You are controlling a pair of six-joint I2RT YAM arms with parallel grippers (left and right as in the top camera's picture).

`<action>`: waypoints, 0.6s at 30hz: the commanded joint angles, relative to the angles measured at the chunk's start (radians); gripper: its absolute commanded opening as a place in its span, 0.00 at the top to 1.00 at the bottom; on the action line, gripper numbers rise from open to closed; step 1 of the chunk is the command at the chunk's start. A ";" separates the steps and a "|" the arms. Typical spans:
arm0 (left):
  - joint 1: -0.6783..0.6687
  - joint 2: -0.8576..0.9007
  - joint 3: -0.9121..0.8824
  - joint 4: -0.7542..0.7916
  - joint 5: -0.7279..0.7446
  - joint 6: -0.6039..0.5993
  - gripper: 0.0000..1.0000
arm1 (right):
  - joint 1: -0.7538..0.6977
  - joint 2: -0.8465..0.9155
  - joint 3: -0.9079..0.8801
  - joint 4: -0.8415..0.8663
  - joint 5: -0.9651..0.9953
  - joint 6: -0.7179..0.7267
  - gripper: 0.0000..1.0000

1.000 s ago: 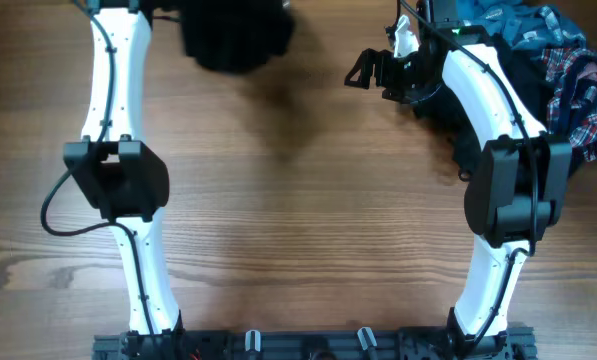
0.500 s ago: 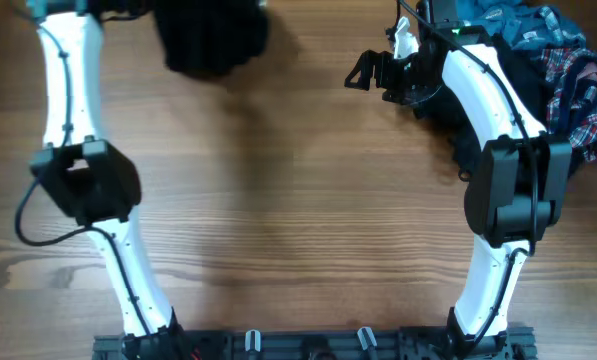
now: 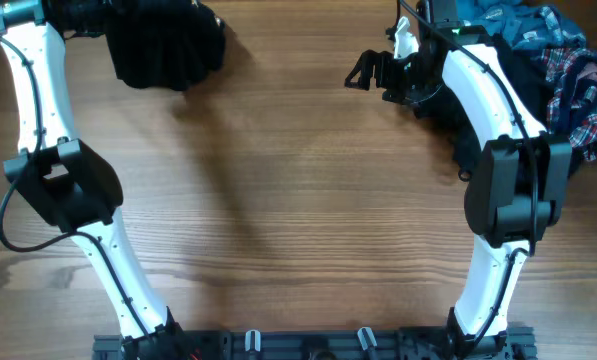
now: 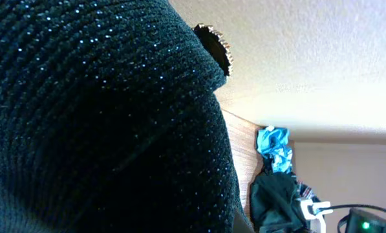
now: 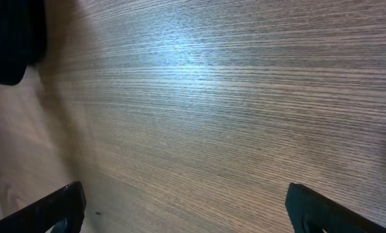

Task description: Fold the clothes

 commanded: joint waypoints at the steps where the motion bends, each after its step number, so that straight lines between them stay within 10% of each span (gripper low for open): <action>1: 0.003 -0.072 0.008 -0.012 0.064 0.105 0.96 | 0.006 -0.002 -0.003 -0.004 -0.016 -0.002 0.00; 18: 0.171 -0.071 0.007 -0.225 -0.291 0.269 0.96 | 0.006 -0.002 -0.003 0.008 -0.016 -0.002 0.00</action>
